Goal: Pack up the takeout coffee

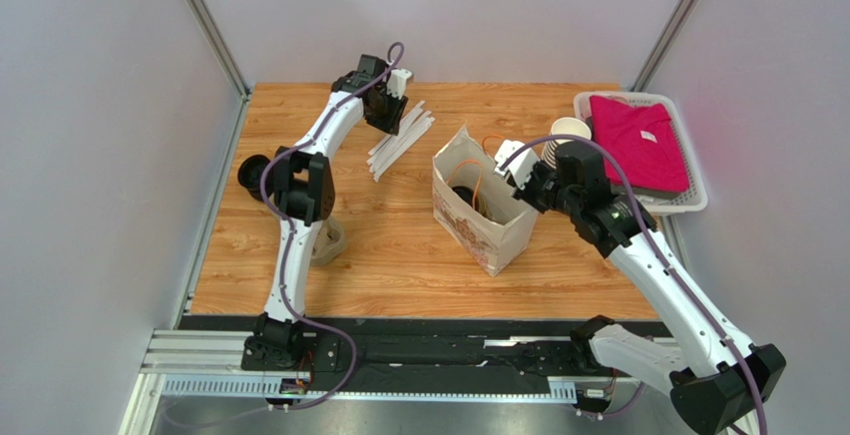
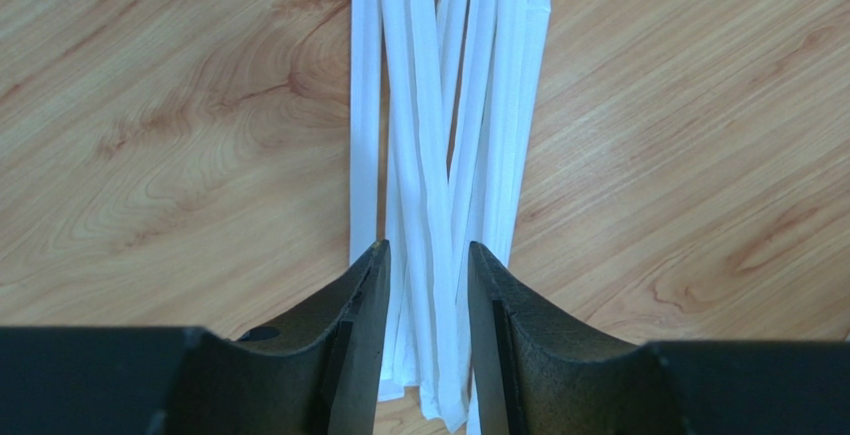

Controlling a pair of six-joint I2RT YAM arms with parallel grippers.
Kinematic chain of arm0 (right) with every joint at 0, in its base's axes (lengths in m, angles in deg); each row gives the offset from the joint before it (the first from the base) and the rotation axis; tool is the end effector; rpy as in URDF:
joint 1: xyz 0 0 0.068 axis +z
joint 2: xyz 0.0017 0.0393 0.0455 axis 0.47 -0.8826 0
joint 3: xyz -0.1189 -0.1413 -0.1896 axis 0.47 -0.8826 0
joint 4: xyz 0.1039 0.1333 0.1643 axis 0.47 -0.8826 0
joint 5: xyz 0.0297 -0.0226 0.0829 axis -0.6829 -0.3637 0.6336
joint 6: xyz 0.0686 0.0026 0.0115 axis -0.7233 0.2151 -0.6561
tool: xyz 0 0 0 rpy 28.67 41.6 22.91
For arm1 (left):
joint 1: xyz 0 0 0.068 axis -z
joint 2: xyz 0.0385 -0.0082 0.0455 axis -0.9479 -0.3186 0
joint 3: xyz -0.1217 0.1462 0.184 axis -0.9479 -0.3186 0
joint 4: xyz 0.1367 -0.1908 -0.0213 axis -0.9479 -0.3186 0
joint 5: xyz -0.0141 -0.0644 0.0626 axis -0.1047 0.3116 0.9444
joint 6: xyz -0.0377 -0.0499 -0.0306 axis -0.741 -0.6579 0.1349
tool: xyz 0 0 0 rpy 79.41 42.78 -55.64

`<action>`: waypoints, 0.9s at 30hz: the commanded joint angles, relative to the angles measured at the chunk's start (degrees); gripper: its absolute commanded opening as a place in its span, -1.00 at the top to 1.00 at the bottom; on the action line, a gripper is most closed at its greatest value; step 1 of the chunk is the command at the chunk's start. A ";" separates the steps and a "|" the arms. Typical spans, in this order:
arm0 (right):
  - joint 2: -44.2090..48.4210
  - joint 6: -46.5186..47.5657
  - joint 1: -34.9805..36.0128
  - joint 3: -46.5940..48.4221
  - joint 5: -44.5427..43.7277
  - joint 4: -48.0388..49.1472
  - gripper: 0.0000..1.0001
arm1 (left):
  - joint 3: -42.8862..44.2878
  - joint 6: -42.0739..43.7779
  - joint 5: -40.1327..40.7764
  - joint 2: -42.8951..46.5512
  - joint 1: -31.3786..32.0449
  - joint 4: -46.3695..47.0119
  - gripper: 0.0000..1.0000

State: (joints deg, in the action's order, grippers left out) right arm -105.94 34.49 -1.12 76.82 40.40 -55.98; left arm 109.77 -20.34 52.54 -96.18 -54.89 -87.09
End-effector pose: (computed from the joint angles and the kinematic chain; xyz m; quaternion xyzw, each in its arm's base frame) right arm 0.1806 0.1010 0.3252 -0.5087 0.7217 0.0155 0.4693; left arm 0.4954 -0.1605 0.1972 0.2416 0.9148 -0.1301 0.2963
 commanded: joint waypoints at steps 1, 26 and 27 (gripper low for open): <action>-0.38 -0.68 -0.20 2.20 -0.67 0.78 1.00 | 2.75 -0.52 -0.74 -1.38 0.87 1.43 0.15; -1.09 -0.42 -0.20 2.29 0.12 0.87 1.00 | 6.62 -2.27 3.92 -6.83 2.80 -1.12 0.35; -1.00 -0.42 -0.20 2.29 0.21 0.96 1.00 | 6.53 -2.10 3.83 -6.74 2.80 -1.20 0.36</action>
State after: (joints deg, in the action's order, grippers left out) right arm -107.41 34.51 -1.12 77.46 40.44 -55.93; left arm 114.14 -21.55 56.01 -103.00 -52.29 -87.90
